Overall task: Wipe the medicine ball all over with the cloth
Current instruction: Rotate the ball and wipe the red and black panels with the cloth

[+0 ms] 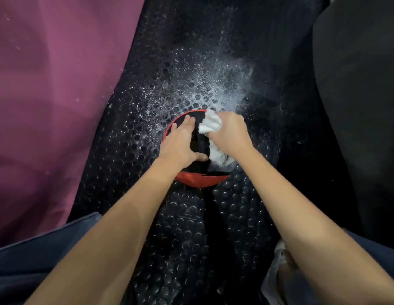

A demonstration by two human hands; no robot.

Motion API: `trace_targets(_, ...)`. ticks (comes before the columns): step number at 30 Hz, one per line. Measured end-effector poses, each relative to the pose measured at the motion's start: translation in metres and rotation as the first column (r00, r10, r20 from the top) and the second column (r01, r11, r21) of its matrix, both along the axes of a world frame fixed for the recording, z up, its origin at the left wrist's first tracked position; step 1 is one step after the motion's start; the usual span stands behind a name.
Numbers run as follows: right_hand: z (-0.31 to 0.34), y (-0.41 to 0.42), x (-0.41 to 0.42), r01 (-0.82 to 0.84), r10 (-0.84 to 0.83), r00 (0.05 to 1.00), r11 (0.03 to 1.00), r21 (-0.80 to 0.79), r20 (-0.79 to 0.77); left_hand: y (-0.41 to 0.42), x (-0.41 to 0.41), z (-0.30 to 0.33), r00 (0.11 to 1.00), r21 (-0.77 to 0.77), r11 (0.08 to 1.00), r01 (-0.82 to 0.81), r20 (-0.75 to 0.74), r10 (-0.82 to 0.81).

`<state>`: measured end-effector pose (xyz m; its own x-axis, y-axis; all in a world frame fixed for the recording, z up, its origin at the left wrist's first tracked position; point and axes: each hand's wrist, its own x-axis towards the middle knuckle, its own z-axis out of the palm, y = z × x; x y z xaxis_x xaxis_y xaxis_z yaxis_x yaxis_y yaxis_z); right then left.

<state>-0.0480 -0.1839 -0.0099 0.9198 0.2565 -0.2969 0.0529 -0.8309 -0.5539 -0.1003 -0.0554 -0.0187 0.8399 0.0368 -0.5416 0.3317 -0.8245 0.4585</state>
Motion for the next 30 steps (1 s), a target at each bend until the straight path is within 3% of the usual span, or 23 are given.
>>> trace_targets(5,-0.002,-0.005,0.031,0.187,-0.186,0.981,0.982,0.016,-0.053,-0.004,0.002,0.002,0.999,0.03,0.999,0.032,-0.001,-0.032)
trace_targets(11,0.001,-0.002,0.001,0.023,-0.023,1.0,0.999,0.024,-0.015,0.002,0.002,0.002,0.999,0.013,0.999,0.035,-0.013,-0.035)
trace_targets(16,-0.005,-0.011,0.039,0.227,-0.222,0.97,0.973,0.041,-0.094,-0.004,0.002,0.001,0.999,0.028,0.999,0.04,-0.014,-0.039)
trace_targets(18,-0.005,-0.011,0.039,0.197,-0.193,0.977,0.98,0.029,-0.091,-0.002,0.005,0.002,0.999,0.025,0.999,0.034,-0.022,-0.033)
trace_targets(22,-0.005,-0.007,0.021,-0.036,0.035,0.999,0.999,-0.025,-0.039,0.001,0.004,0.002,1.0,0.01,1.0,0.013,-0.029,-0.013)
trace_targets(27,-0.004,-0.013,0.043,0.12,-0.12,0.99,0.993,-0.001,-0.079,-0.007,0.002,0.004,0.999,0.016,0.999,0.034,-0.013,-0.034)
trace_targets(30,0.001,-0.005,0.029,0.034,-0.035,0.998,0.999,-0.019,-0.048,-0.003,0.005,0.002,0.999,0.015,1.0,0.016,-0.028,-0.015)
